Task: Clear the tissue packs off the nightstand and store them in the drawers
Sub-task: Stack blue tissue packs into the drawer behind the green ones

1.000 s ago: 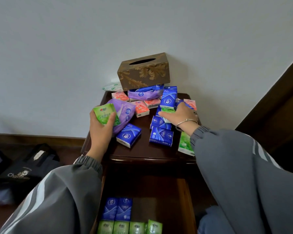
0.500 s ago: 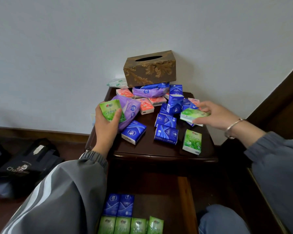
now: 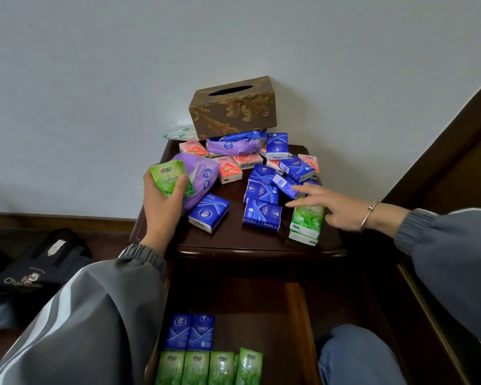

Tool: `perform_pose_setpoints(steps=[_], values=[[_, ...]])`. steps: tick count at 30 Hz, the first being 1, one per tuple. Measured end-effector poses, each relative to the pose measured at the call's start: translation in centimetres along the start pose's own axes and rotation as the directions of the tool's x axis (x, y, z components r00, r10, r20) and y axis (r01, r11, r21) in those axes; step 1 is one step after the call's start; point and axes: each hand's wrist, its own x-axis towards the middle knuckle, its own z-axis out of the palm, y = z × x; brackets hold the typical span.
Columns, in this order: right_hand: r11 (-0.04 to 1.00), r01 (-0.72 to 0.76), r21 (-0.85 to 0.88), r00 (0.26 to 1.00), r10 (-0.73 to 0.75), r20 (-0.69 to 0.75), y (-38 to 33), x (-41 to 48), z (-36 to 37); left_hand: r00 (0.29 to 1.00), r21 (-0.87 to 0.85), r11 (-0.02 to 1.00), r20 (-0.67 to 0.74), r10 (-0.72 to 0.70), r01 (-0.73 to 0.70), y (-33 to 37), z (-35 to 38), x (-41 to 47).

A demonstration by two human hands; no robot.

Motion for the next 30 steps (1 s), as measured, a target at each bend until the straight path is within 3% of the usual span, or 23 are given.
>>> perform_pose_setpoints(steps=[5,7,9,13,18,21,23,26,28,30], values=[[0.946,-0.137,0.293,0.939,0.218,-0.266,-0.2,-0.6,1.8,1.000,-0.032,0.999,0.010,0.007,-0.006,-0.3,0.0,0.2],[0.899,-0.245,0.363,0.919,0.334,-0.208,-0.5,-0.5,2.6,1.000,-0.037,0.999,0.013,0.008,-0.008,-0.3,0.1,0.2],[0.890,-0.349,0.294,0.909,0.398,-0.124,-0.6,0.2,3.2,1.000,-0.045,0.999,0.012,0.019,-0.018,-0.3,0.1,0.2],[0.906,-0.412,0.096,0.894,0.422,-0.148,-0.2,1.8,3.7,0.999,-0.028,0.999,0.023,0.032,-0.031,-0.4,0.0,0.2],[0.923,-0.359,0.137,0.878,0.384,-0.285,-0.8,0.7,4.8,0.999,0.011,0.999,0.007,0.050,-0.050,0.6,-0.1,-0.4],[0.917,-0.327,0.230,0.776,0.400,-0.488,-1.7,-2.2,5.1,0.991,-0.076,0.992,-0.098,0.089,-0.097,3.1,-0.9,-1.6],[0.930,-0.188,0.315,0.737,0.345,-0.581,-3.1,-5.0,5.6,0.982,-0.182,0.977,-0.167,0.082,-0.113,5.2,-2.2,-3.2],[0.944,0.034,0.328,0.842,0.149,-0.518,-6.2,-9.2,8.4,0.982,-0.188,0.974,-0.161,0.096,-0.127,6.7,-4.9,-7.1],[0.963,0.019,0.269,0.946,0.071,-0.318,-7.9,-10.8,12.1,0.994,-0.234,0.968,-0.086,0.073,-0.092,6.1,-6.6,-10.9],[0.988,-0.020,0.152,0.989,0.041,-0.140,-8.5,-10.9,16.5,0.999,-0.239,0.971,-0.001,0.034,-0.033,4.4,-8.0,-15.1]])
